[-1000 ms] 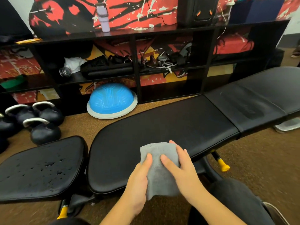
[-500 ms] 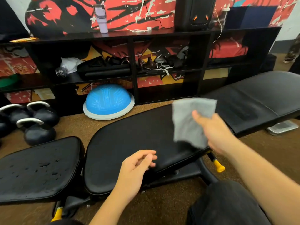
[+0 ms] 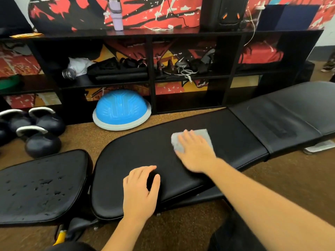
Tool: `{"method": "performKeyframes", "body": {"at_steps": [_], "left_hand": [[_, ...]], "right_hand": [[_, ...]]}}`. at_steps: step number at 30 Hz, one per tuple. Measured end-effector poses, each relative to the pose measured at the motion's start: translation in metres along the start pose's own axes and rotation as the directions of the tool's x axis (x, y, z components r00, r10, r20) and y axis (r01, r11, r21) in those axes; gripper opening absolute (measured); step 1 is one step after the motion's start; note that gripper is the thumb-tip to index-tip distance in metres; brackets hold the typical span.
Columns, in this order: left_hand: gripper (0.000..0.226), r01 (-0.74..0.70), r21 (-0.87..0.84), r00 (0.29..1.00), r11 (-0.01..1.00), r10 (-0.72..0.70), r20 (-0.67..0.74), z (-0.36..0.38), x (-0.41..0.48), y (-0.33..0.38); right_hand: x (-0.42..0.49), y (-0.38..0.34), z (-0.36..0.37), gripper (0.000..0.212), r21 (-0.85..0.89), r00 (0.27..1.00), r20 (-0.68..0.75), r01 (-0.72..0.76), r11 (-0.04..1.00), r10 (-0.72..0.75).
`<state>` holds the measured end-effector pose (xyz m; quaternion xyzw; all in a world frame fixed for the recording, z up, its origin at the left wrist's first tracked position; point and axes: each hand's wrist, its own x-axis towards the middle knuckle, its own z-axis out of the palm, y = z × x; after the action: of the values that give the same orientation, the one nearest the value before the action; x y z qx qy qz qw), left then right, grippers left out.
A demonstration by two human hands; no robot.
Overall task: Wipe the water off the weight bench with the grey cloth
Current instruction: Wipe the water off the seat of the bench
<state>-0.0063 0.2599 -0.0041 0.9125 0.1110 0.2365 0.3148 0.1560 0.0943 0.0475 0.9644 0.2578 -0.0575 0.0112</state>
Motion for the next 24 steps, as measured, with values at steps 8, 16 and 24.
{"method": "performKeyframes", "body": {"at_steps": [8,16,24], "left_hand": [[0.035,0.052,0.106,0.998,0.993,-0.049,-0.03,0.008,0.001,-0.004],[0.035,0.065,0.2,0.997,0.978,-0.058,-0.041,0.012,-0.002,-0.004],[0.035,0.088,0.219,0.996,0.972,-0.083,-0.031,0.01,-0.002,-0.004]], "right_hand": [[-0.067,0.059,0.006,0.065,-0.14,0.97,-0.158,0.161,0.977,-0.183],[0.02,0.056,-0.024,0.068,-0.061,0.973,-0.026,-0.23,0.971,0.229],[-0.051,-0.024,0.004,0.085,-0.092,0.991,0.057,0.124,0.988,-0.119]]}}
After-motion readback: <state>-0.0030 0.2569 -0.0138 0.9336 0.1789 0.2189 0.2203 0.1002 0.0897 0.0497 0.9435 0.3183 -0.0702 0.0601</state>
